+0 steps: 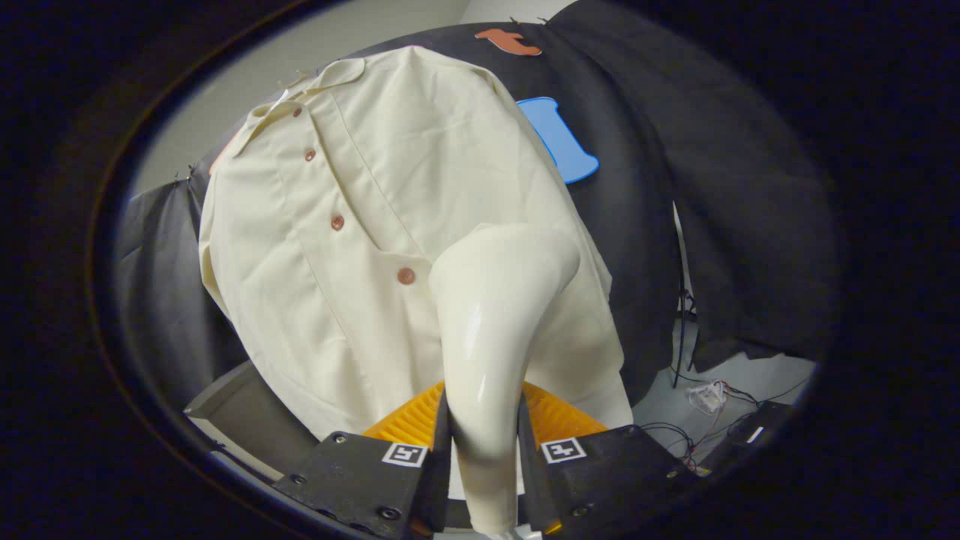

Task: Iron the clothes twice with a garment steamer, once on the left side and once on the right side.

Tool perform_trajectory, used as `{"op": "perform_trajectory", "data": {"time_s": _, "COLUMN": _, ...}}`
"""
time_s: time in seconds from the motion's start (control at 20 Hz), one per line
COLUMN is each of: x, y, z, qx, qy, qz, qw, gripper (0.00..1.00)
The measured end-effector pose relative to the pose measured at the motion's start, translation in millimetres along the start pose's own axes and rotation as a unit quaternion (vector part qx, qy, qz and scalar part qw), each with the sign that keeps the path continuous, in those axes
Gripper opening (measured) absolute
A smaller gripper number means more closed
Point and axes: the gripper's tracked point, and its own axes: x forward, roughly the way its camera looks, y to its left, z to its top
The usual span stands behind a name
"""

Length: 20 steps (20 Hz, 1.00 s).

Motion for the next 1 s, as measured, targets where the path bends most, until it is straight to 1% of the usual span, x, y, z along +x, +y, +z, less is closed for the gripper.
{"op": "perform_trajectory", "data": {"time_s": 0.1, "x": -2.2, "y": -7.6, "z": -15.7, "qx": 0.008, "qy": 0.003, "qz": 0.000, "qw": 1.000, "gripper": 0.41}}
{"op": "perform_trajectory", "data": {"time_s": 0.25, "x": 0.3, "y": -24.8, "z": -38.7, "qx": 0.040, "qy": 0.004, "qz": -0.017, "qw": 0.999, "gripper": 0.41}}
{"op": "perform_trajectory", "data": {"time_s": 0.45, "x": -0.6, "y": -39.4, "z": -67.0, "qx": 0.045, "qy": 0.006, "qz": -0.037, "qw": 0.998, "gripper": 0.41}}
{"op": "perform_trajectory", "data": {"time_s": 0.65, "x": -3.7, "y": -42.1, "z": -87.4, "qx": 0.062, "qy": 0.012, "qz": -0.047, "qw": 0.997, "gripper": 0.41}}
{"op": "perform_trajectory", "data": {"time_s": 0.85, "x": -19.9, "y": -30.1, "z": -92.2, "qx": 0.057, "qy": 0.005, "qz": -0.038, "qw": 0.998, "gripper": 0.41}}
{"op": "perform_trajectory", "data": {"time_s": 1.0, "x": -36.1, "y": -13.1, "z": -85.2, "qx": 0.053, "qy": -0.003, "qz": -0.031, "qw": 0.998, "gripper": 0.41}}
